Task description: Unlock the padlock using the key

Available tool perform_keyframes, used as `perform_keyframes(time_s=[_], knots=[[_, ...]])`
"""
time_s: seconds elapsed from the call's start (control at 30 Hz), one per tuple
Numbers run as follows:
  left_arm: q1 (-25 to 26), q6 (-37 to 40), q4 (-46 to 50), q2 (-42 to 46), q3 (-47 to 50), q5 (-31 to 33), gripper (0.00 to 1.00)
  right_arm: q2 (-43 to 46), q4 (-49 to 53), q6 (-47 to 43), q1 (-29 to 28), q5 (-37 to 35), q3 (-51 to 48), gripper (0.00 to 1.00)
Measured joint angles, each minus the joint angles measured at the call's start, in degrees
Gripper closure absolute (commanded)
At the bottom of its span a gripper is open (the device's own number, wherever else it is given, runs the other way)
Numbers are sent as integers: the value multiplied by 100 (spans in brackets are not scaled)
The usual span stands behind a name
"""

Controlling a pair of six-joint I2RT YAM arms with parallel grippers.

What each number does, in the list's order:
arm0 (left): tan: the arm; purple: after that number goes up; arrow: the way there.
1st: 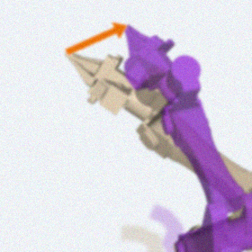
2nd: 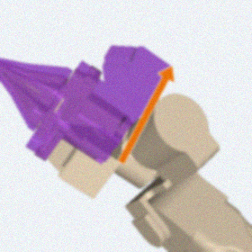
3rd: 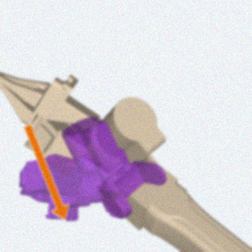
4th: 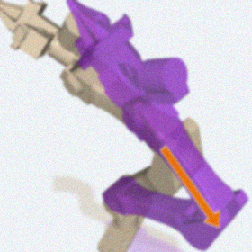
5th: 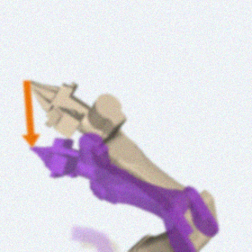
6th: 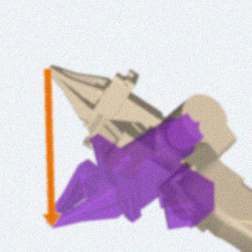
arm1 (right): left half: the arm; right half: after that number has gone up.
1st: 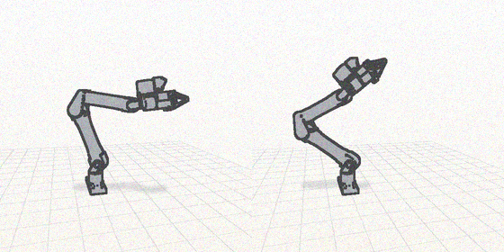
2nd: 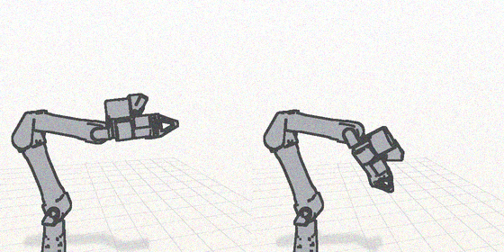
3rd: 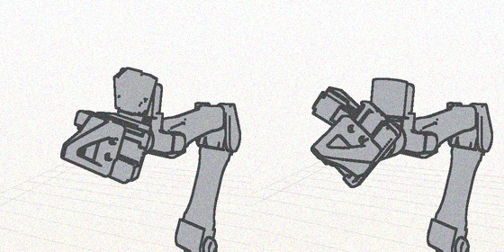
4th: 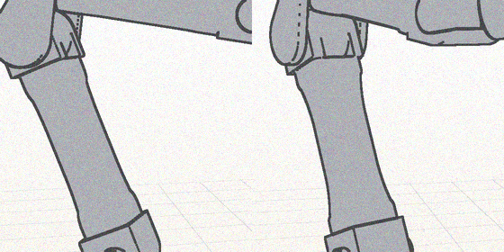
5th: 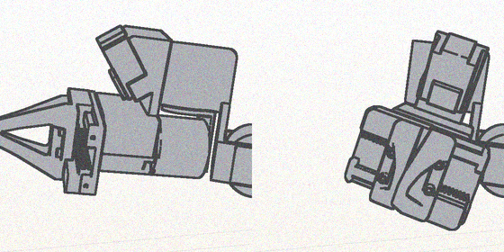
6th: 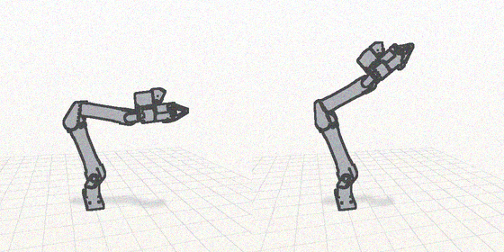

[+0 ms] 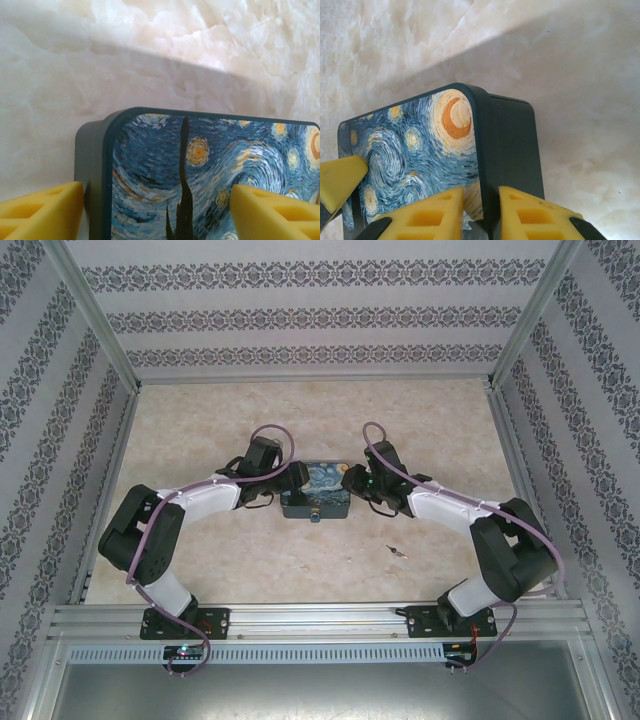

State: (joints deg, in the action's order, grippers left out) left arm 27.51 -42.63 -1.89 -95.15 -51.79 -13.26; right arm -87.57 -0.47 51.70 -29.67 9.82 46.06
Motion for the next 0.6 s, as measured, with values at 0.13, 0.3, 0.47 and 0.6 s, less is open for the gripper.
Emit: perform_keyframes(time_s=[0.13,0.3,0.47,0.6], knots=[[-31,26,-37,-9,0,-37,16,-42,-22,-31,4,103,35,58],[-83,35,-83,-7,24,-199,7,-17,-151,-72,55,293,39,43],[-258,39,-120,87,210,-321,0,640,-105,-85,361,376,-197,41],[-573,37,-111,601,507,-321,0,1602,190,-219,704,374,-546,40]])
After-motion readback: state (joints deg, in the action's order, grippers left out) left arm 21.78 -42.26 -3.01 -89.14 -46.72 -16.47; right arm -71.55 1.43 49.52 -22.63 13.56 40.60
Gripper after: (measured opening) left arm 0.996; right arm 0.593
